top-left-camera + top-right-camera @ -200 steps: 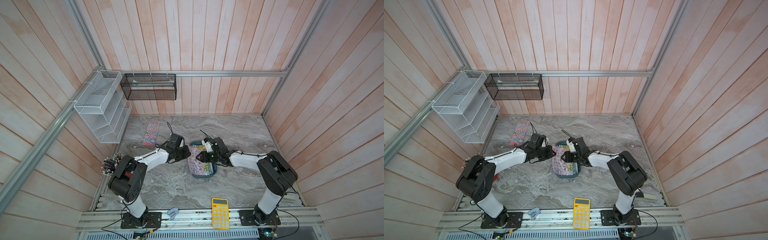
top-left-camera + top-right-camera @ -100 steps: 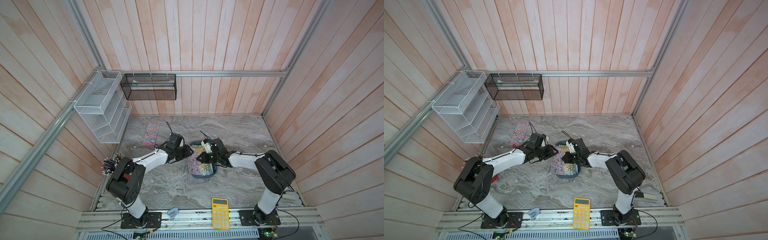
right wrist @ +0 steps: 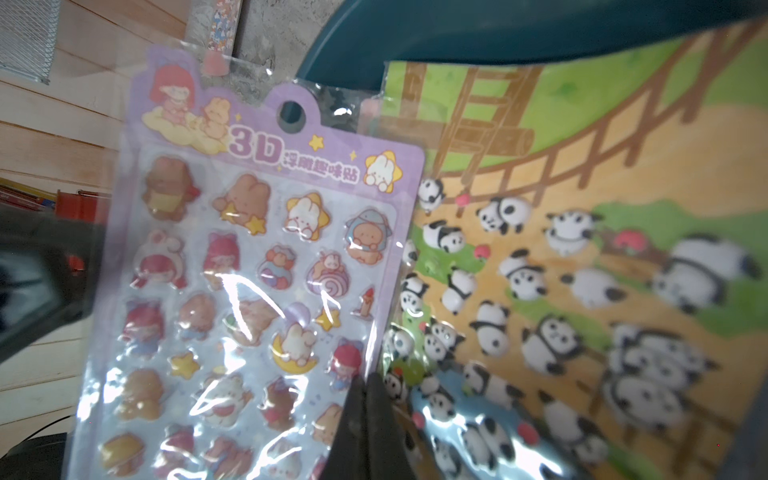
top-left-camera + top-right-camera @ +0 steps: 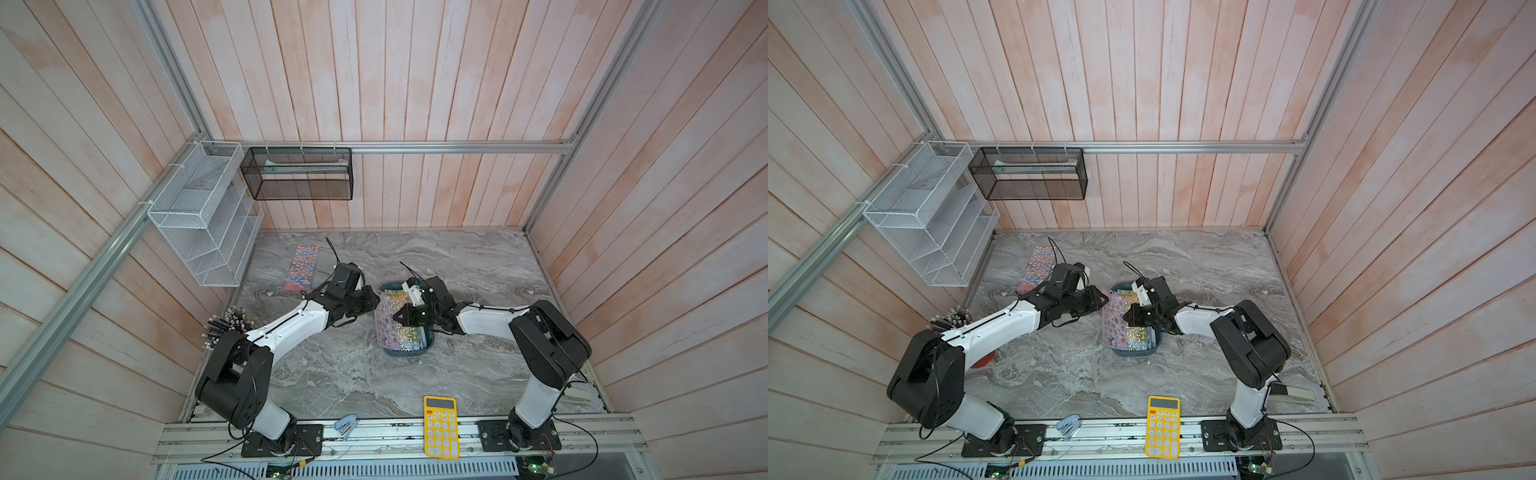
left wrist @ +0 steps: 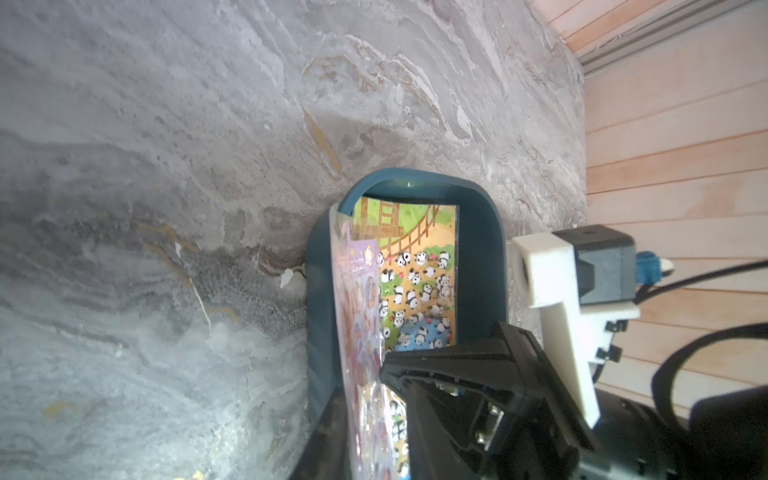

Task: Take the stickers out of the storage box
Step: Pick up the sticker from the storage box.

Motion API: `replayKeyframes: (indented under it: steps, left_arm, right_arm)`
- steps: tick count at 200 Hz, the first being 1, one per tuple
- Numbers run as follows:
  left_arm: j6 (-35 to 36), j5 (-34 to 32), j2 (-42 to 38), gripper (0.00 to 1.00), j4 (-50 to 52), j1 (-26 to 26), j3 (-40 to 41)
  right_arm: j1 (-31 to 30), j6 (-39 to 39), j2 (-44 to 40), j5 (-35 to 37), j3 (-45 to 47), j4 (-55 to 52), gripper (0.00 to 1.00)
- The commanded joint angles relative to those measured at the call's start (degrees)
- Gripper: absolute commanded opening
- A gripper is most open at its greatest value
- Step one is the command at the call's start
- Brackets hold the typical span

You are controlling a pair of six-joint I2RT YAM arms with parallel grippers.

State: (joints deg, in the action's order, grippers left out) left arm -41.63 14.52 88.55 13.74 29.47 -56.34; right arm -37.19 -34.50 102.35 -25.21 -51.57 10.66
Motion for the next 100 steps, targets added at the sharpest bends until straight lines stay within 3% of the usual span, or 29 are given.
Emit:
replayKeyframes:
  steps: [1,20,54,100]
  left_arm:
    - [0.9,-1.1,1.4,0.13,0.8,1.2,-0.6]
    - [1.0,-0.9,2.6,0.00,1.6,1.8,-1.9]
    - [1.6,0.2,1.3,0.00,1.3,1.9,-4.6]
    - [4.7,2.9,-0.5,0.00,-0.8,1.9,-8.7]
  right_arm:
    - [0.1,0.5,0.8,0.3,0.3,-2.5,0.04]
    - [0.2,0.6,0.2,0.8,0.2,-2.8,0.05]
    - [0.2,2.3,-3.0,3.5,-0.8,-5.0,0.08]
    - [0.3,8.2,-13.1,13.8,-3.0,-10.1,0.20]
